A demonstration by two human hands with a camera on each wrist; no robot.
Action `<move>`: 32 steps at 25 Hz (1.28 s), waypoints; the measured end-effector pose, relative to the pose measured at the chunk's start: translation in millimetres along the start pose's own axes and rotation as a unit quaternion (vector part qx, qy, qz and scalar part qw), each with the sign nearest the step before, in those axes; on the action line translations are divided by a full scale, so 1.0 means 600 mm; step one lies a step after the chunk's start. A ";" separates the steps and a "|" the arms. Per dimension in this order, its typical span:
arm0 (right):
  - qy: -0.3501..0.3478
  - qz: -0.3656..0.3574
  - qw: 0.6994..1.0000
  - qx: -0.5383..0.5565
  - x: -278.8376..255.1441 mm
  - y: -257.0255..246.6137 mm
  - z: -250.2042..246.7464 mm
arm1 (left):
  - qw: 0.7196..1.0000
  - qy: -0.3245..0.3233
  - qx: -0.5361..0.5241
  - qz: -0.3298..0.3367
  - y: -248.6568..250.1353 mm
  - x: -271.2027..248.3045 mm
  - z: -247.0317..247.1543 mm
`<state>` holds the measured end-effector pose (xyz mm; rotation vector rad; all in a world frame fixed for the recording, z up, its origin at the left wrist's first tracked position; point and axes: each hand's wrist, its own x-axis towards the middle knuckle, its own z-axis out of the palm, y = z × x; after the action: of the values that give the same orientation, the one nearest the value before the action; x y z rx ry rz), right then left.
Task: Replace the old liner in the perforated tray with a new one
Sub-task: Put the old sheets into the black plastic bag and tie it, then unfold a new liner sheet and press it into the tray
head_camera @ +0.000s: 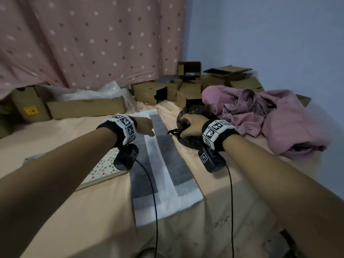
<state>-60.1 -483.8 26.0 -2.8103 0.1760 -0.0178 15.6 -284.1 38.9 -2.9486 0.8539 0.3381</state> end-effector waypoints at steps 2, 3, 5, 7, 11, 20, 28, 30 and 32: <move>-0.068 -0.003 0.997 -0.035 -0.014 -0.037 0.029 | 1.000 -0.014 -0.005 -0.011 -0.036 -0.046 0.013; -0.108 0.003 0.993 -0.056 -0.019 -0.048 0.043 | 0.999 -0.030 -0.007 -0.012 -0.050 -0.065 0.022; -0.158 0.009 0.983 -0.093 -0.030 -0.068 0.069 | 0.998 -0.064 -0.008 -0.008 -0.081 -0.104 0.053; -0.169 0.011 0.979 -0.111 -0.042 -0.082 0.088 | 0.998 -0.068 -0.007 -0.006 -0.105 -0.133 0.092; -0.181 0.014 0.980 -0.077 -0.058 -0.104 0.102 | 1.000 -0.009 -0.019 0.010 -0.122 -0.152 0.151; -0.150 0.016 0.988 -0.018 -0.054 -0.127 0.137 | 0.999 0.012 -0.007 -0.047 -0.197 -0.155 0.154; -0.157 0.008 0.986 -0.049 -0.030 -0.129 0.139 | 0.997 0.057 -0.054 0.017 -0.157 -0.172 0.153; -0.130 0.023 0.989 -0.072 -0.030 -0.110 0.132 | 0.997 0.025 -0.053 0.057 -0.124 -0.170 0.158; -0.141 0.043 0.987 -0.068 -0.033 -0.086 0.127 | 0.996 -0.006 -0.028 0.084 -0.102 -0.170 0.169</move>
<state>-71.3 -408.3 -29.7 -2.8962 0.2370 0.4257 -55.4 -167.8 -38.0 -2.9285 1.1115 0.3932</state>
